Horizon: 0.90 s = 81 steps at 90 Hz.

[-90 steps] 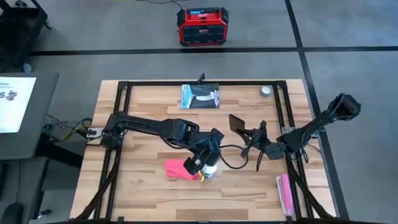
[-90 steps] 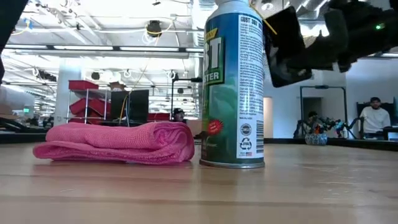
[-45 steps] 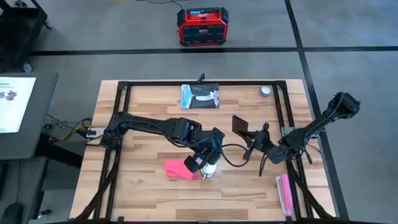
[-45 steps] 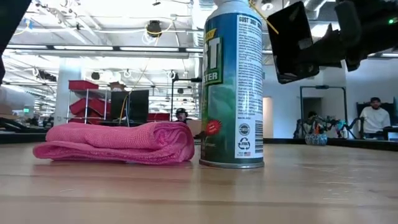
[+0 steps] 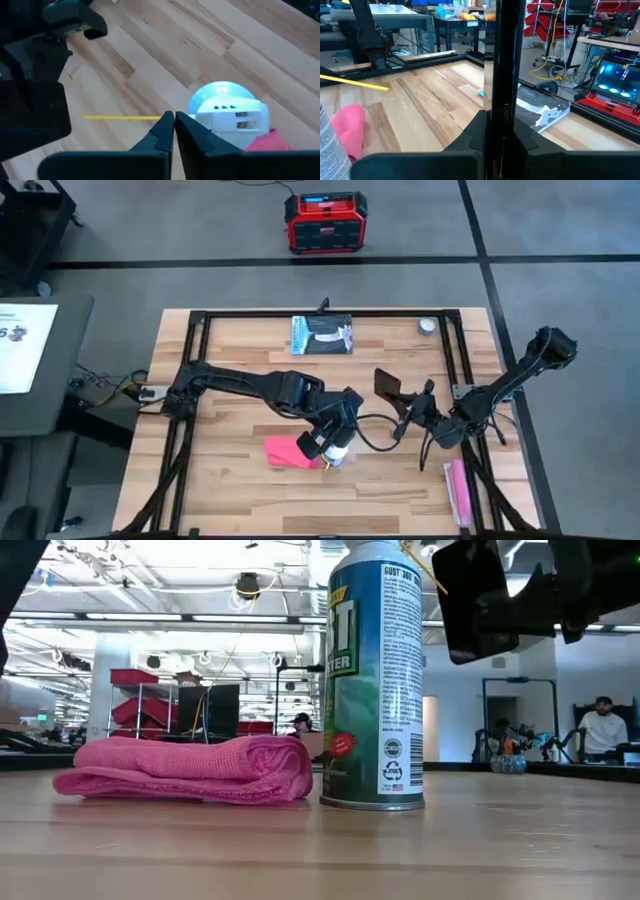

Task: Apply microfiber cloth
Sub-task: Spray the back of the cellphone using the spray bottle

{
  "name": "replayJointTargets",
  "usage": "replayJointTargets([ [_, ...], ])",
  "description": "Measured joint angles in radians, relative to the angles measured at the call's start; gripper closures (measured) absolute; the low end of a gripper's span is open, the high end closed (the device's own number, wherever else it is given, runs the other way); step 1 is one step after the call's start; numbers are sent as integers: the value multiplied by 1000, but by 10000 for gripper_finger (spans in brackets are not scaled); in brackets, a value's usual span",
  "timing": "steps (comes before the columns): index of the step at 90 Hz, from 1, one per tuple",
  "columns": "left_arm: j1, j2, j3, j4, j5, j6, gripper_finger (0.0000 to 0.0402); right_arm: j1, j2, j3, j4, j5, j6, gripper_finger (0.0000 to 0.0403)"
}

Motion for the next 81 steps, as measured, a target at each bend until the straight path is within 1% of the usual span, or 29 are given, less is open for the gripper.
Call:
replayJointTargets([
  [12,-1,-1,2,9,6,16,402,0,0,0,-3,-1,0,387],
  [26,-1,-1,2,5,39,1,402,0,0,1,-5,-2,1,387],
  [56,2,9,2,14,39,2,402,0,0,1,-8,-7,8,387],
  [81,3,13,11,-13,33,-5,402,1,0,1,-18,-8,16,387],
])
